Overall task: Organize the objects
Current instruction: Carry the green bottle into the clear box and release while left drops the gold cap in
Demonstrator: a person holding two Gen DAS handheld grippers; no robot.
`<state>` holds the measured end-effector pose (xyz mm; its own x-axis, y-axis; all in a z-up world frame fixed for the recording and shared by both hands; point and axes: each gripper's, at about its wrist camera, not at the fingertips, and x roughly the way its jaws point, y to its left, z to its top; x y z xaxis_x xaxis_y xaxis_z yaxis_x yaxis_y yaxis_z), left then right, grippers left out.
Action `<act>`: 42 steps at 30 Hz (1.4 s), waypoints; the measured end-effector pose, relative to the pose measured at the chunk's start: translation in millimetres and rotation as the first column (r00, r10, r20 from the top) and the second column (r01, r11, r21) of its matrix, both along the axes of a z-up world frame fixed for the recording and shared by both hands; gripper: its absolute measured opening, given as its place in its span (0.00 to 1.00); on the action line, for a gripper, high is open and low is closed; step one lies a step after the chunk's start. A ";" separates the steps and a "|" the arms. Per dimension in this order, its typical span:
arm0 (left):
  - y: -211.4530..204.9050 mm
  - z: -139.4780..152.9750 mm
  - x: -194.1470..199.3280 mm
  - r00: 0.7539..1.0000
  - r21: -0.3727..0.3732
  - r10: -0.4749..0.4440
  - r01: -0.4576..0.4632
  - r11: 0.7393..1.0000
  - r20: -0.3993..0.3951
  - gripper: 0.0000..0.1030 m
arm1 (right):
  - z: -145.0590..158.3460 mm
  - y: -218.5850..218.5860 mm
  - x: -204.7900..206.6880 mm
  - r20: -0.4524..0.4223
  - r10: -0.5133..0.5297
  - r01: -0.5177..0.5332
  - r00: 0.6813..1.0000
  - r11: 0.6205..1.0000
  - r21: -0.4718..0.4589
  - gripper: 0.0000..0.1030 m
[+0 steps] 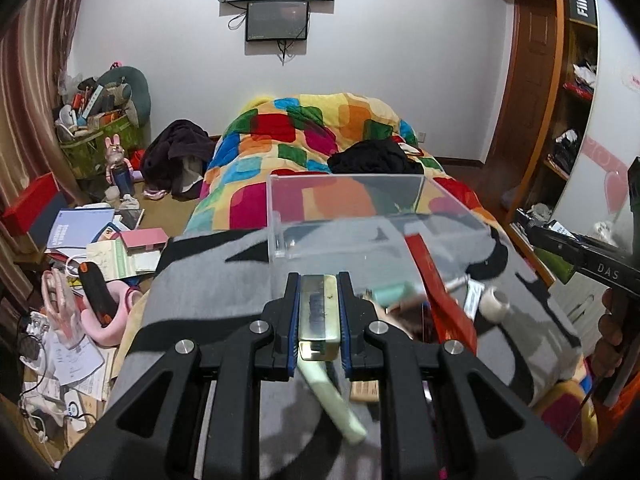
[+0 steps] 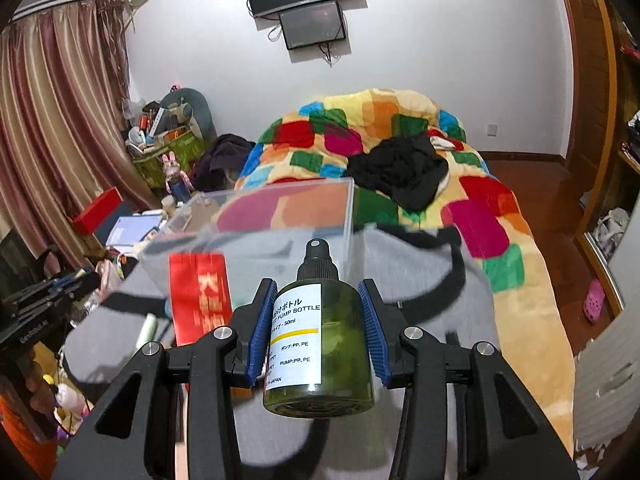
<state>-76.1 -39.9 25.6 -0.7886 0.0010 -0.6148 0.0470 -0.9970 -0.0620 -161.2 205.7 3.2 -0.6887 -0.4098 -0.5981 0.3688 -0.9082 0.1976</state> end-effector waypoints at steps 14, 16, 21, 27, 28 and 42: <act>-11.5 -6.1 -85.3 0.997 0.047 0.009 -0.013 0.999 0.077 0.15 | -0.5 -44.6 -73.7 0.081 0.064 -0.066 0.995 0.998 0.013 0.37; -11.2 -12.3 -97.4 0.994 0.053 0.000 -0.006 0.999 0.109 0.15 | -4.2 -51.0 -84.6 0.107 0.078 -0.081 0.991 0.997 0.017 0.37; -8.6 -23.2 -121.8 0.985 0.044 0.002 -0.010 0.999 0.170 0.15 | -14.1 -71.2 -107.4 0.153 0.109 -0.118 0.982 0.992 0.051 0.37; -0.4 -30.9 -144.1 0.975 0.027 -0.006 0.000 1.000 0.221 0.15 | -31.4 -96.2 -133.4 0.254 0.155 -0.183 0.955 0.979 0.088 0.37; 1.2 -31.8 -146.6 0.974 0.024 -0.010 0.004 1.000 0.225 0.15 | -35.4 -100.4 -137.9 0.273 0.160 -0.193 0.949 0.976 0.099 0.37; 11.4 -44.0 -157.7 0.952 0.045 -0.069 0.058 0.997 0.298 0.15 | -51.8 -113.6 -138.0 0.308 0.164 -0.234 0.937 0.950 0.206 0.37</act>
